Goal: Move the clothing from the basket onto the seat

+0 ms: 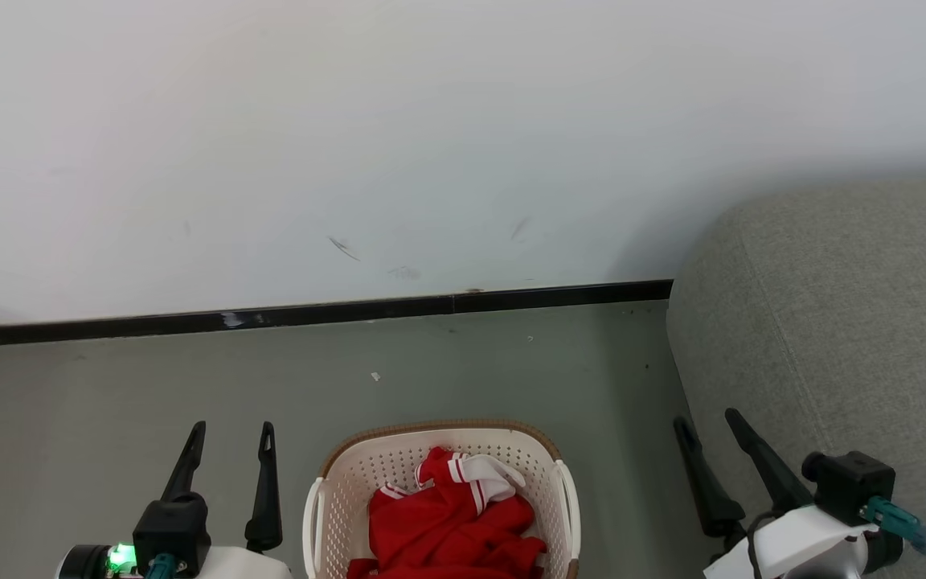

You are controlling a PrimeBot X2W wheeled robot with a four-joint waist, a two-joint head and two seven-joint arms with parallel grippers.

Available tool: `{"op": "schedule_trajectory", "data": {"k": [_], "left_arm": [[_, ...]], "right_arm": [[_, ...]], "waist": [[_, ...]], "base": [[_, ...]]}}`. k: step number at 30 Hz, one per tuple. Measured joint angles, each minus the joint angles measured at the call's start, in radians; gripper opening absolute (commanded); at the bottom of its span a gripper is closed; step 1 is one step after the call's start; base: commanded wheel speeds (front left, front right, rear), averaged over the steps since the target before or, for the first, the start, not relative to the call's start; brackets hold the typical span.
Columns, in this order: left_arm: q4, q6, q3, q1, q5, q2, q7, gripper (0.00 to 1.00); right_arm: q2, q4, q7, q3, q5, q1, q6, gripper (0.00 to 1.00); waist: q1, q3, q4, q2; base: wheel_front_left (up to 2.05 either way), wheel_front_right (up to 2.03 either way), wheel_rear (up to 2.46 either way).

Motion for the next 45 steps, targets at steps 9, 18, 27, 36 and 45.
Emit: {"op": "schedule_trajectory", "data": {"k": [9, 18, 27, 36, 45], "left_arm": [[0.004, 0.024, -0.018, 0.001, 0.114, 0.002, -0.033, 1.0], [0.027, 0.024, -0.017, 0.002, 0.125, -0.001, -0.035, 1.0], [0.064, 0.022, -0.005, 0.003, 0.109, -0.002, -0.035, 1.0], [0.071, 0.021, 0.0, 0.003, 0.109, -0.003, -0.035, 1.0], [0.071, 0.017, 0.006, 0.003, 0.109, -0.006, -0.035, 1.0]], "right_arm": [[0.009, -0.014, -0.021, 0.01, -0.139, 0.002, 0.0, 1.0], [0.014, -0.021, -0.028, 0.012, -0.164, 0.003, 0.0, 1.0], [0.014, -0.02, -0.028, 0.01, -0.159, 0.003, 0.0, 1.0], [0.014, -0.02, -0.028, 0.004, -0.159, 0.003, 0.0, 1.0], [0.014, -0.02, -0.028, 0.003, -0.158, 0.004, 0.0, 1.0]], "waist": [[0.0, -0.005, 0.003, 0.0], [-0.0001, -0.009, 0.003, 0.0], [-0.0002, -0.01, 0.003, 0.0], [-0.0002, -0.01, 0.004, 0.0], [-0.0003, -0.004, 0.006, 0.0]], "base": [[0.0, 0.0, 0.0], [0.0, 0.0, 0.0], [0.0, 0.0, 0.0], [0.0, 0.0, 0.0], [0.0, 0.0, 0.0]]}}
